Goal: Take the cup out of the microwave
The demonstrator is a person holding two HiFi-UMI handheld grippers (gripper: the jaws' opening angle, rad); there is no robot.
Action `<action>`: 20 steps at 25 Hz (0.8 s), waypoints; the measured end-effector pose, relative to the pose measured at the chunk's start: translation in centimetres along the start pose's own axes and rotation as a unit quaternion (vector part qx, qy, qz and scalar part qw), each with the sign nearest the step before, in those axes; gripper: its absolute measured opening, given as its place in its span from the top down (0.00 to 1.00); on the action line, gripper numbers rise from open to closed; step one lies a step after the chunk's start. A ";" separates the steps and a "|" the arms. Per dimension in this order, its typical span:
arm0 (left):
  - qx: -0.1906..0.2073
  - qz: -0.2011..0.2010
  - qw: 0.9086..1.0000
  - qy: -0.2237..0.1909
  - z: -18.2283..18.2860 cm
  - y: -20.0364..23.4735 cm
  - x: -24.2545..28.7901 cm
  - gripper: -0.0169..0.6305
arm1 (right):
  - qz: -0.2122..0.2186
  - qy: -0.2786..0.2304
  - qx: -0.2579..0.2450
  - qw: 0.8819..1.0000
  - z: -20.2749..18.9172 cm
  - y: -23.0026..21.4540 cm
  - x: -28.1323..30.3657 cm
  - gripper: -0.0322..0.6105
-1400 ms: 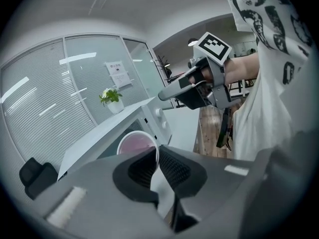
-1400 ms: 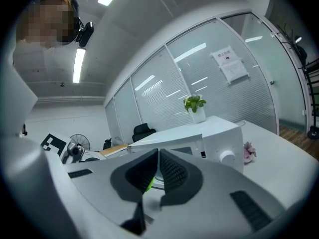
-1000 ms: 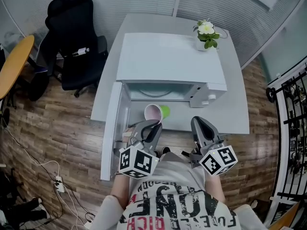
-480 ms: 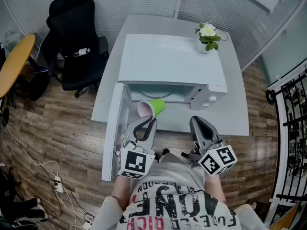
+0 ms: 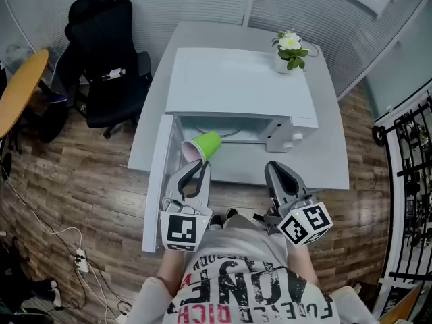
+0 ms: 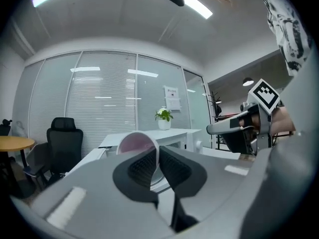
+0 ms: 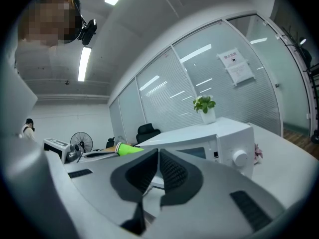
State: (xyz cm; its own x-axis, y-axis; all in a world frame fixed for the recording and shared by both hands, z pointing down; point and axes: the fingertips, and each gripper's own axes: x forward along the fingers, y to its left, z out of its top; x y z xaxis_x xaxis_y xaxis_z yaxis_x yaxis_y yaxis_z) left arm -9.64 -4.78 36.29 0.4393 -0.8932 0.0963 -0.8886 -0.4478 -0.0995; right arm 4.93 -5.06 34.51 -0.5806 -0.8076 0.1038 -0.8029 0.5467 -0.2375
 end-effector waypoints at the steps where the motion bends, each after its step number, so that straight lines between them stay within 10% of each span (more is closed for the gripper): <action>1: -0.008 0.005 1.000 -0.004 0.1 0.1 -0.1 0.93 | 0.000 -0.001 -0.001 1.000 0.0 0.1 0.0 0.92; 20: -0.034 -0.006 0.999 -0.018 0.4 -0.4 -0.8 0.92 | -0.010 -0.006 0.002 1.000 -0.1 0.7 -0.5 0.92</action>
State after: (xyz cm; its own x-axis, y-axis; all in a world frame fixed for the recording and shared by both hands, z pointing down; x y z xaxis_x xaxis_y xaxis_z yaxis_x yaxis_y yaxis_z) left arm -9.62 -3.90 35.83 0.4538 -0.8889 0.0621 -0.8894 -0.4561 -0.0302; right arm 4.65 -4.21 34.33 -0.5630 -0.8208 0.0967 -0.8137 0.5300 -0.2388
